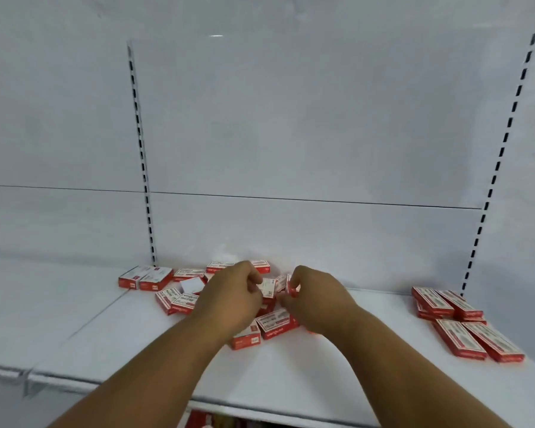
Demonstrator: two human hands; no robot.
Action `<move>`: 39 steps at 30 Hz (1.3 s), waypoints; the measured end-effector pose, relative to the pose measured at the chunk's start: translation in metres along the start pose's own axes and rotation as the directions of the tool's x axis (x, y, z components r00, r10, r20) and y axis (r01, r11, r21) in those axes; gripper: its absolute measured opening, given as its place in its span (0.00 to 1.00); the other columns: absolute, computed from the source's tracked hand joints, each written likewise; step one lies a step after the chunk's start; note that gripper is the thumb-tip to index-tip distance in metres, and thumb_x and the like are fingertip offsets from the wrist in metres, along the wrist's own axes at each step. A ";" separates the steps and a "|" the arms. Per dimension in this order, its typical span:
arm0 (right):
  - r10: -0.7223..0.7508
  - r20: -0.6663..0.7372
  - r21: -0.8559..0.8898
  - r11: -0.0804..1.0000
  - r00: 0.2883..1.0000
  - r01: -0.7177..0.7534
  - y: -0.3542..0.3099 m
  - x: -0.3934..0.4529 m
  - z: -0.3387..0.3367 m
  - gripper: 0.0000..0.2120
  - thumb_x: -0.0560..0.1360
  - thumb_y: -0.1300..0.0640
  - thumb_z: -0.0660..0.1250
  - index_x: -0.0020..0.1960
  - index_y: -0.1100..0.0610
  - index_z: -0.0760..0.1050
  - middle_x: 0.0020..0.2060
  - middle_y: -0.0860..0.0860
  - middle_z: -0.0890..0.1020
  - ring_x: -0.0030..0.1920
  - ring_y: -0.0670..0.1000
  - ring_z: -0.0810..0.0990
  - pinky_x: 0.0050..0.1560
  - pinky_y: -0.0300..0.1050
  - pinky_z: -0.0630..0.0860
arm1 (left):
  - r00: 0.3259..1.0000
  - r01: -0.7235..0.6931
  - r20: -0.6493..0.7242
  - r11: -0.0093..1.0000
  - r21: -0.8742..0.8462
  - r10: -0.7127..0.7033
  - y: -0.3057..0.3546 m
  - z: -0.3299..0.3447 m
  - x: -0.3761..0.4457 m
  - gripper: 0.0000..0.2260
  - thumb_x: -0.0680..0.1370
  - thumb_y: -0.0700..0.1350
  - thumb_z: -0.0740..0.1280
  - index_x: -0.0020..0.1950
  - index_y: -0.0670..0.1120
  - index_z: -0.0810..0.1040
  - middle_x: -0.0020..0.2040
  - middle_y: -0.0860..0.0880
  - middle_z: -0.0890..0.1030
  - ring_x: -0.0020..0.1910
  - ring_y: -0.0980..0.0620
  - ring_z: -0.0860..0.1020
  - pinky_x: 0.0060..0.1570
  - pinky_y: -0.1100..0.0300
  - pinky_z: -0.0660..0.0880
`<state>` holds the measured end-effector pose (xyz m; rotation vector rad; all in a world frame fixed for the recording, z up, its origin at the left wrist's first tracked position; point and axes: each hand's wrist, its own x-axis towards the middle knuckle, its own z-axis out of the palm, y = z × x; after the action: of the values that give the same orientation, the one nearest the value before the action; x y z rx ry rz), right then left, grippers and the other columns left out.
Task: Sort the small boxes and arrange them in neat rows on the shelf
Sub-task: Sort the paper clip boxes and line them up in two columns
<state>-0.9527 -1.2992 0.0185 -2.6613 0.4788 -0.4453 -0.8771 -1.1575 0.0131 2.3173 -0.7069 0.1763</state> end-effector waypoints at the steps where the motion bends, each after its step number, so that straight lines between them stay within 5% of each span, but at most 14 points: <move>1: 0.037 -0.014 0.014 0.999 0.999 -0.037 -0.004 -0.001 0.005 0.09 0.75 0.48 0.65 0.51 0.52 0.72 0.45 0.50 0.81 0.43 0.52 0.81 0.44 0.48 0.81 | 0.999 0.004 0.036 0.999 -0.050 -0.002 -0.004 0.000 0.000 0.06 0.79 0.45 0.66 0.51 0.56 0.76 0.45 0.59 0.79 0.43 0.59 0.78 0.39 0.60 0.77; 3: 0.139 -0.102 0.099 0.987 0.985 -0.129 -0.007 -0.004 0.011 0.07 0.74 0.52 0.65 0.51 0.51 0.72 0.42 0.48 0.81 0.41 0.50 0.81 0.40 0.46 0.79 | 0.992 0.070 0.115 0.968 -0.239 -0.043 -0.006 -0.002 0.001 0.04 0.80 0.45 0.65 0.52 0.54 0.77 0.45 0.57 0.81 0.43 0.58 0.80 0.38 0.61 0.76; 6: 0.247 -0.286 0.310 0.938 0.926 -0.154 -0.012 -0.010 0.011 0.08 0.74 0.55 0.66 0.52 0.49 0.72 0.39 0.44 0.78 0.36 0.44 0.78 0.32 0.40 0.75 | 0.955 0.268 0.264 0.778 -0.568 -0.136 0.000 -0.007 0.000 0.06 0.82 0.46 0.63 0.52 0.49 0.80 0.46 0.50 0.86 0.44 0.51 0.85 0.49 0.51 0.82; 9: 0.159 -0.338 0.391 0.920 0.928 -0.016 -0.023 -0.019 0.012 0.05 0.75 0.53 0.68 0.50 0.46 0.76 0.41 0.42 0.80 0.39 0.41 0.79 0.36 0.35 0.75 | 0.905 0.403 0.415 0.516 -0.756 -0.099 0.002 -0.009 -0.001 0.14 0.83 0.51 0.61 0.53 0.47 0.83 0.48 0.46 0.86 0.48 0.46 0.85 0.55 0.46 0.80; 12: 0.051 -0.245 0.419 0.906 0.968 0.059 -0.032 -0.027 0.019 0.09 0.75 0.60 0.65 0.47 0.48 0.81 0.41 0.41 0.81 0.42 0.39 0.79 0.40 0.30 0.71 | 0.874 0.485 0.480 0.224 -0.845 -0.078 0.002 -0.008 -0.002 0.14 0.83 0.48 0.61 0.55 0.41 0.82 0.49 0.40 0.85 0.49 0.42 0.85 0.51 0.47 0.80; 16: 0.250 -0.329 0.591 0.807 0.911 -0.008 -0.027 -0.017 0.017 0.13 0.76 0.63 0.60 0.40 0.50 0.79 0.36 0.46 0.83 0.36 0.46 0.81 0.37 0.47 0.79 | 0.941 0.329 0.247 0.456 -0.827 -0.231 -0.006 -0.003 0.001 0.09 0.83 0.43 0.61 0.55 0.48 0.81 0.44 0.49 0.87 0.42 0.47 0.86 0.49 0.46 0.82; 20: 0.187 -0.190 0.221 0.965 0.964 -0.143 -0.038 0.015 0.024 0.05 0.78 0.53 0.62 0.51 0.48 0.75 0.46 0.46 0.80 0.42 0.45 0.80 0.41 0.41 0.80 | 0.963 0.201 0.054 0.577 -0.792 -0.263 -0.014 -0.014 0.003 0.07 0.82 0.49 0.63 0.49 0.56 0.80 0.43 0.56 0.86 0.38 0.53 0.86 0.46 0.49 0.83; 25: 0.204 -0.036 -0.127 0.970 0.978 -0.207 -0.058 0.036 0.054 0.24 0.72 0.37 0.63 0.64 0.48 0.70 0.55 0.50 0.76 0.54 0.53 0.79 0.54 0.51 0.78 | 0.963 0.129 -0.049 0.610 -0.782 -0.267 -0.029 -0.012 0.001 0.06 0.81 0.51 0.64 0.55 0.55 0.80 0.42 0.55 0.86 0.38 0.53 0.85 0.41 0.53 0.83; 28: 0.258 -0.039 -0.045 0.965 0.965 -0.260 -0.049 0.039 0.059 0.23 0.75 0.40 0.61 0.66 0.49 0.69 0.58 0.50 0.76 0.54 0.52 0.79 0.55 0.50 0.78 | 0.965 0.082 -0.090 0.608 -0.789 -0.248 -0.036 -0.009 -0.001 0.05 0.81 0.48 0.64 0.54 0.55 0.79 0.39 0.54 0.85 0.33 0.53 0.84 0.31 0.58 0.79; 32: 0.304 -0.095 0.207 0.937 0.948 -0.280 -0.045 0.037 0.050 0.16 0.78 0.44 0.60 0.63 0.49 0.70 0.55 0.49 0.80 0.46 0.48 0.81 0.45 0.43 0.79 | 0.966 0.118 -0.045 0.589 -0.799 -0.253 -0.043 -0.007 0.003 0.05 0.80 0.49 0.65 0.54 0.57 0.79 0.43 0.58 0.85 0.40 0.55 0.85 0.39 0.54 0.83; 34: 0.340 -0.166 0.467 0.854 0.926 -0.230 -0.047 0.035 0.048 0.11 0.82 0.49 0.55 0.59 0.51 0.73 0.52 0.49 0.83 0.41 0.48 0.83 0.38 0.42 0.79 | 0.963 0.144 -0.019 0.573 -0.807 -0.269 -0.045 -0.007 0.005 0.07 0.80 0.50 0.66 0.56 0.57 0.79 0.47 0.57 0.85 0.43 0.54 0.85 0.43 0.50 0.84; 37: 0.381 -0.047 0.886 0.443 0.923 -0.138 -0.050 0.032 0.042 0.13 0.83 0.54 0.56 0.54 0.57 0.79 0.43 0.55 0.85 0.39 0.52 0.84 0.43 0.48 0.79 | 0.959 0.162 -0.005 0.562 -0.811 -0.284 -0.047 -0.006 0.007 0.08 0.79 0.50 0.67 0.58 0.58 0.78 0.49 0.56 0.85 0.44 0.51 0.85 0.44 0.48 0.84; 39: 0.331 0.087 0.956 0.238 0.939 -0.172 -0.051 0.029 0.039 0.14 0.83 0.51 0.59 0.53 0.58 0.79 0.42 0.58 0.85 0.39 0.54 0.81 0.46 0.49 0.77 | 0.960 0.157 -0.013 0.577 -0.802 -0.279 -0.048 -0.005 0.008 0.09 0.79 0.49 0.67 0.58 0.59 0.77 0.48 0.57 0.85 0.43 0.52 0.85 0.43 0.49 0.84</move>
<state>-0.8990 -1.2534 0.0136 -1.2942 0.4513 -0.5673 -0.8447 -1.1282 -0.0090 1.4651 -0.3029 -0.0926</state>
